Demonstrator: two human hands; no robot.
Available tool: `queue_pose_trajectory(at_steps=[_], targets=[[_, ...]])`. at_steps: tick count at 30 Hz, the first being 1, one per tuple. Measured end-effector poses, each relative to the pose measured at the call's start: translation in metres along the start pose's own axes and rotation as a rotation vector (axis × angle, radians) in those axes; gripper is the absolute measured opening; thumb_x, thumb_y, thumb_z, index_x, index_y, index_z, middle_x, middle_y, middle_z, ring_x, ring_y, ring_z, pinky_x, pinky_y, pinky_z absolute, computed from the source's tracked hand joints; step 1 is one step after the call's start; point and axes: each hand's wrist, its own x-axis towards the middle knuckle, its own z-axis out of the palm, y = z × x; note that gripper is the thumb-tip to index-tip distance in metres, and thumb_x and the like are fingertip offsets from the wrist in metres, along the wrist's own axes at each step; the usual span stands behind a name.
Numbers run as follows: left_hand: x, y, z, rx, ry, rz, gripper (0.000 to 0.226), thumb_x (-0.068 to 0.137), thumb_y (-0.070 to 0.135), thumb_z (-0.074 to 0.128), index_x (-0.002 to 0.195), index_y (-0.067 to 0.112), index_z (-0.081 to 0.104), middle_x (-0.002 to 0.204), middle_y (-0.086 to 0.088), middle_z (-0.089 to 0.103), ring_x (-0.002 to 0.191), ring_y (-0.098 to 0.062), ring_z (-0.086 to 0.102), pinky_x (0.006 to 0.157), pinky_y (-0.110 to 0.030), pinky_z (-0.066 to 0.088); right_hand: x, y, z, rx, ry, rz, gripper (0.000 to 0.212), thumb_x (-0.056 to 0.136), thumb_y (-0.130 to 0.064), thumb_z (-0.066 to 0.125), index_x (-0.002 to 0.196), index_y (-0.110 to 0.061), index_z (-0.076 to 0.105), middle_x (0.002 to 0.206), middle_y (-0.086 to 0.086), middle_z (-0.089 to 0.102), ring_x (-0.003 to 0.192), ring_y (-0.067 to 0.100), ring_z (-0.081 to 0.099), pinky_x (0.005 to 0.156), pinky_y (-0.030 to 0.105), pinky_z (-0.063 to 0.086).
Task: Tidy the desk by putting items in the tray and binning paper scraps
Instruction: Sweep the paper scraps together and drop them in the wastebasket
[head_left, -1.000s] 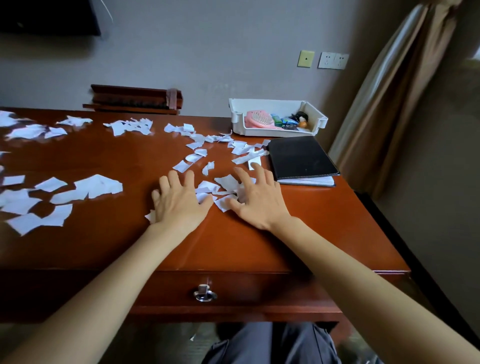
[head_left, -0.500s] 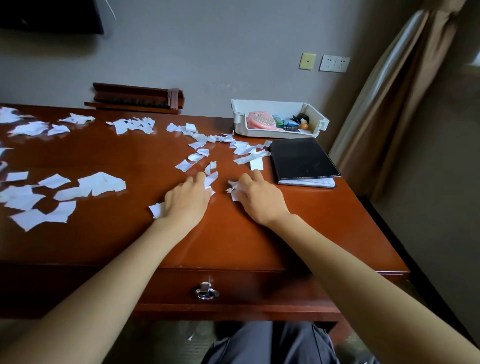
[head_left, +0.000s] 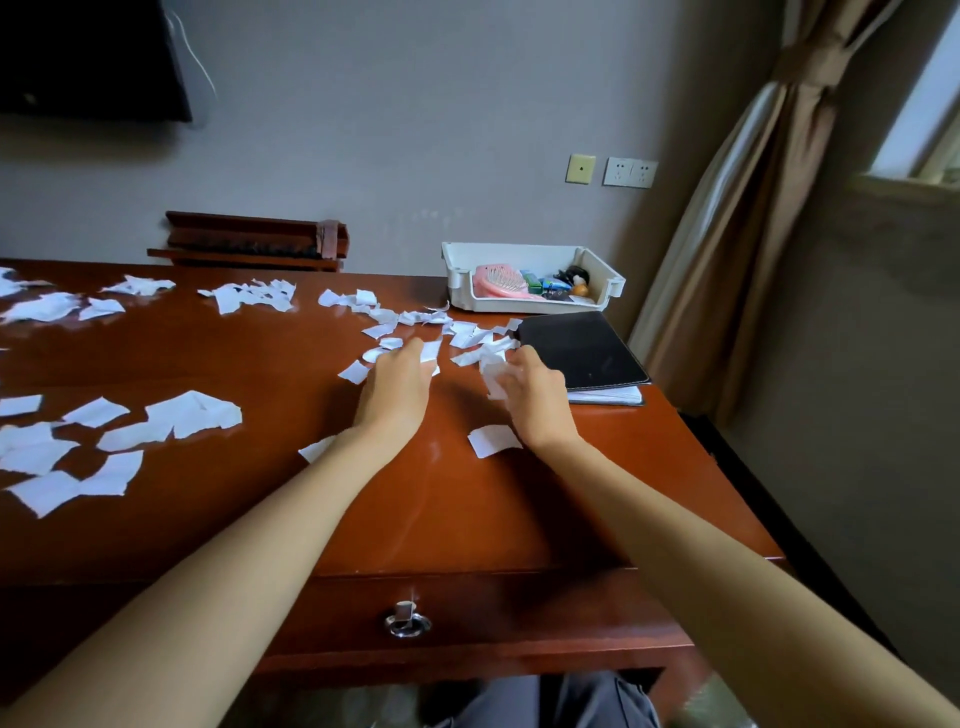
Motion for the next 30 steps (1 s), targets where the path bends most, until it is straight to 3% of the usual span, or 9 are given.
queue_pose_trajectory(at_steps=[4, 6, 8, 9, 11, 15, 18, 22, 30], targets=[[-0.007, 0.028, -0.003, -0.069, 0.041, 0.047, 0.042, 0.099, 0.020, 0.041, 0.138, 0.005, 0.041, 0.139, -0.016, 0.049, 0.127, -0.030, 0.047, 0.098, -0.036, 0.045, 0.005, -0.003, -0.025, 0.180, 0.120, 0.065, 0.031, 0.095, -0.005, 0.050, 0.126, -0.004, 0.047, 0.121, 0.019, 0.061, 0.106, 0.031, 0.061, 0.084, 0.035, 0.052], [-0.011, 0.044, 0.000, -0.130, 0.059, 0.075, 0.040, 0.099, 0.020, 0.042, 0.136, 0.005, 0.045, 0.136, -0.017, 0.051, 0.124, -0.030, 0.049, 0.096, -0.036, 0.045, 0.003, 0.004, -0.042, 0.220, 0.159, 0.071, 0.030, 0.095, -0.006, 0.049, 0.125, -0.003, 0.048, 0.120, 0.019, 0.061, 0.101, 0.029, 0.061, 0.072, 0.019, 0.050], [-0.019, 0.060, 0.007, -0.194, 0.048, 0.077, 0.039, 0.099, 0.020, 0.042, 0.134, 0.005, 0.046, 0.136, -0.017, 0.050, 0.126, -0.029, 0.046, 0.097, -0.035, 0.044, -0.005, 0.017, -0.058, 0.217, 0.213, 0.063, 0.025, 0.096, -0.008, 0.049, 0.119, 0.000, 0.051, 0.113, 0.020, 0.062, 0.088, 0.022, 0.055, 0.057, 0.004, 0.037], [-0.025, 0.070, 0.011, -0.221, 0.039, 0.091, 0.038, 0.099, 0.020, 0.043, 0.133, 0.005, 0.047, 0.136, -0.017, 0.050, 0.126, -0.029, 0.045, 0.096, -0.036, 0.044, -0.010, 0.025, -0.067, 0.233, 0.244, 0.063, 0.021, 0.096, -0.007, 0.049, 0.114, 0.001, 0.053, 0.106, 0.019, 0.063, 0.083, 0.019, 0.051, 0.052, 0.009, 0.035], [-0.040, 0.093, 0.023, -0.269, 0.023, 0.138, 0.032, 0.098, 0.018, 0.044, 0.125, 0.004, 0.052, 0.131, -0.019, 0.054, 0.120, -0.031, 0.049, 0.091, -0.038, 0.046, -0.022, 0.047, -0.082, 0.270, 0.317, 0.089, 0.006, 0.094, -0.005, 0.049, 0.096, -0.001, 0.054, 0.084, 0.013, 0.060, 0.077, 0.019, 0.047, 0.056, 0.020, 0.029], [-0.080, 0.145, 0.058, -0.304, -0.103, 0.254, 0.027, 0.097, 0.019, 0.044, 0.110, -0.002, 0.055, 0.115, -0.023, 0.060, 0.111, -0.035, 0.049, 0.077, -0.031, 0.034, -0.059, 0.100, -0.114, 0.286, 0.475, 0.169, 0.018, 0.092, -0.006, 0.050, 0.078, -0.009, 0.040, 0.059, -0.001, 0.045, 0.060, 0.020, 0.043, 0.053, 0.025, 0.034], [-0.116, 0.184, 0.089, -0.353, -0.171, 0.350, 0.024, 0.096, 0.018, 0.047, 0.102, -0.003, 0.056, 0.108, -0.025, 0.062, 0.103, -0.038, 0.050, 0.062, -0.028, 0.022, -0.095, 0.146, -0.138, 0.252, 0.548, 0.233, 0.016, 0.094, -0.010, 0.049, 0.080, -0.008, 0.042, 0.061, -0.003, 0.044, 0.057, 0.014, 0.039, 0.048, 0.015, 0.032], [-0.166, 0.224, 0.138, -0.417, -0.308, 0.453, 0.017, 0.095, 0.014, 0.048, 0.084, 0.001, 0.052, 0.095, -0.027, 0.063, 0.094, -0.041, 0.051, 0.058, -0.026, 0.015, -0.149, 0.211, -0.164, 0.190, 0.629, 0.353, 0.011, 0.094, -0.008, 0.048, 0.083, -0.007, 0.045, 0.061, -0.006, 0.044, 0.054, 0.008, 0.038, 0.049, 0.011, 0.036], [-0.234, 0.250, 0.271, -0.259, -0.661, 0.441, 0.022, 0.095, 0.015, 0.045, 0.098, -0.004, 0.055, 0.103, -0.024, 0.062, 0.097, -0.038, 0.051, 0.060, -0.022, 0.019, -0.233, 0.338, -0.148, 0.122, 0.542, 0.708, 0.011, 0.096, -0.009, 0.044, 0.092, -0.001, 0.050, 0.075, 0.003, 0.053, 0.061, 0.013, 0.046, 0.051, 0.014, 0.034]])
